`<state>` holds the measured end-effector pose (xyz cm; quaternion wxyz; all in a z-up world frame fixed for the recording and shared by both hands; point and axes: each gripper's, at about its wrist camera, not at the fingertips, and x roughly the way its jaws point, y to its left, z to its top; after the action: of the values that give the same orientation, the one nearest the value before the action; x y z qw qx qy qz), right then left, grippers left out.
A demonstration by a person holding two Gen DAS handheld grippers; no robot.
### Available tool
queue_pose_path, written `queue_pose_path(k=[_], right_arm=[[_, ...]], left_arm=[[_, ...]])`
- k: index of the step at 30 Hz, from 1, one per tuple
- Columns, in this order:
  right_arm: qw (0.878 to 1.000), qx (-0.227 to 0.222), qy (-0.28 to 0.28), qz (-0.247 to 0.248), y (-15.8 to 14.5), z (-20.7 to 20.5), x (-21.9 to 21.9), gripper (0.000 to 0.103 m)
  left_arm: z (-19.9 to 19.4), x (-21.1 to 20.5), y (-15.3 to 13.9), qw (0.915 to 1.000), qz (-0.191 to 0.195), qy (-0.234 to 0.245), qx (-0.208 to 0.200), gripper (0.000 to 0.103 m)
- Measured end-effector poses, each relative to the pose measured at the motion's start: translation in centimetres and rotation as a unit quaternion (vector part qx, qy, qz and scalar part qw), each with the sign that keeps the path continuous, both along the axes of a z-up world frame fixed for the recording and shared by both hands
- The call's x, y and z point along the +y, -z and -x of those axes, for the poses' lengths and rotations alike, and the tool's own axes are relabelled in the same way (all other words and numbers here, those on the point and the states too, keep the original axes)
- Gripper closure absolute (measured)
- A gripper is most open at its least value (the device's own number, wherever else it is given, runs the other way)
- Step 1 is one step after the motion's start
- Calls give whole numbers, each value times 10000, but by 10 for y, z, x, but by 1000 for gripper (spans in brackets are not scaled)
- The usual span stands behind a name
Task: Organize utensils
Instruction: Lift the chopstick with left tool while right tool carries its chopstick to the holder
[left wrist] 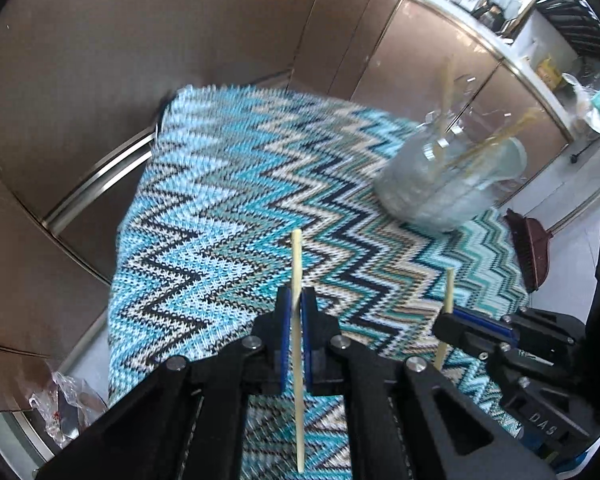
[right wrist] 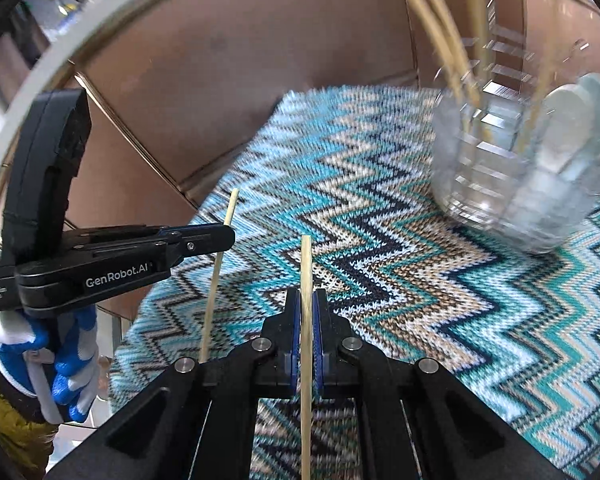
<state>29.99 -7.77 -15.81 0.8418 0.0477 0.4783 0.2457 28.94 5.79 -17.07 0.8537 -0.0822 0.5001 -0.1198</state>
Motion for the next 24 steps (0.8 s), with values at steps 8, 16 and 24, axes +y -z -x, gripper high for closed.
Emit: queue_pose_path(k=[8, 16, 24], right_arm=[[9968, -746, 274, -103, -41, 51, -21, 98], [9918, -1178, 451, -192, -72, 95, -35, 98], [9828, -1713, 659, -214, -112, 141, -52, 98]], left_arm=[[43, -12, -51, 9974, -95, 64, -707, 98], [84, -21, -91, 9934, -87, 93, -1141, 99], [126, -27, -132, 9874, -130, 102, -1575, 99]])
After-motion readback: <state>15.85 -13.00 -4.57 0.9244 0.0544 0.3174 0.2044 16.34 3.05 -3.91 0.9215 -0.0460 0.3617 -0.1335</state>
